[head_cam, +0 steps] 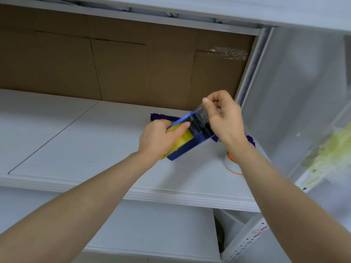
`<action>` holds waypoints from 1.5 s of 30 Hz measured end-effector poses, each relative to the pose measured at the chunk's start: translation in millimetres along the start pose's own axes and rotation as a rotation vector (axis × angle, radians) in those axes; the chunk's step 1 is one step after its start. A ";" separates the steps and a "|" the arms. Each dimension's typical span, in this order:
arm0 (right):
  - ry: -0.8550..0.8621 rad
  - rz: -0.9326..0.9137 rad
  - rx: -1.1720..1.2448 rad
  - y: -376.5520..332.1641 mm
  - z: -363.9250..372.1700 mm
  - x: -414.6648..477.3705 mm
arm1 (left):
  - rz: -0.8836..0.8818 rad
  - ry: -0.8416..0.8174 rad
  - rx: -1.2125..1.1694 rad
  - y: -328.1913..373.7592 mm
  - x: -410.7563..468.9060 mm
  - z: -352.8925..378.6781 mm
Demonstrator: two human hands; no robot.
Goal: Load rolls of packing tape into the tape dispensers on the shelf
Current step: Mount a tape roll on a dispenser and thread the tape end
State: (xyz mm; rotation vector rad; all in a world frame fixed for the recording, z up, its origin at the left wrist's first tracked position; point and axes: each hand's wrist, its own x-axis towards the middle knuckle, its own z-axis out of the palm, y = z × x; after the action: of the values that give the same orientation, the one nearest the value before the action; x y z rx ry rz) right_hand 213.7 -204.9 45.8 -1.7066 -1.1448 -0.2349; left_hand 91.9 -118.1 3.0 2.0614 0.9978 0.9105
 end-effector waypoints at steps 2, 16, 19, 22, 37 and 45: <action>0.011 0.074 0.040 8.4 -5.3 9.7 | -0.007 -0.028 -0.108 -1.7 4.4 -3.5; 0.004 -0.054 -0.135 4.6 -18.6 -3.4 | -0.063 -0.384 -0.573 2.6 -4.9 -13.0; 0.017 -0.125 -0.193 0.4 -19.5 -14.0 | -0.094 -0.298 -0.580 1.7 -2.1 -13.7; 0.039 -0.118 -0.182 -0.4 -21.5 -12.7 | -0.074 -0.237 -0.511 2.6 3.5 -11.3; 0.086 0.125 0.025 19.3 -22.1 8.9 | 0.009 -0.002 -0.230 -4.8 -0.8 -5.4; 0.148 -0.033 -0.067 -2.7 -22.9 -8.7 | -0.095 -0.013 -0.233 -6.5 0.8 -6.1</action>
State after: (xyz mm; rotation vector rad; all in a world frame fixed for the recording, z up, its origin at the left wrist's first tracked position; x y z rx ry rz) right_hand 215.0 -228.6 52.5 -1.6998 -1.0665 -0.4171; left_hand 84.9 -112.7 1.4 1.8092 0.9277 0.9171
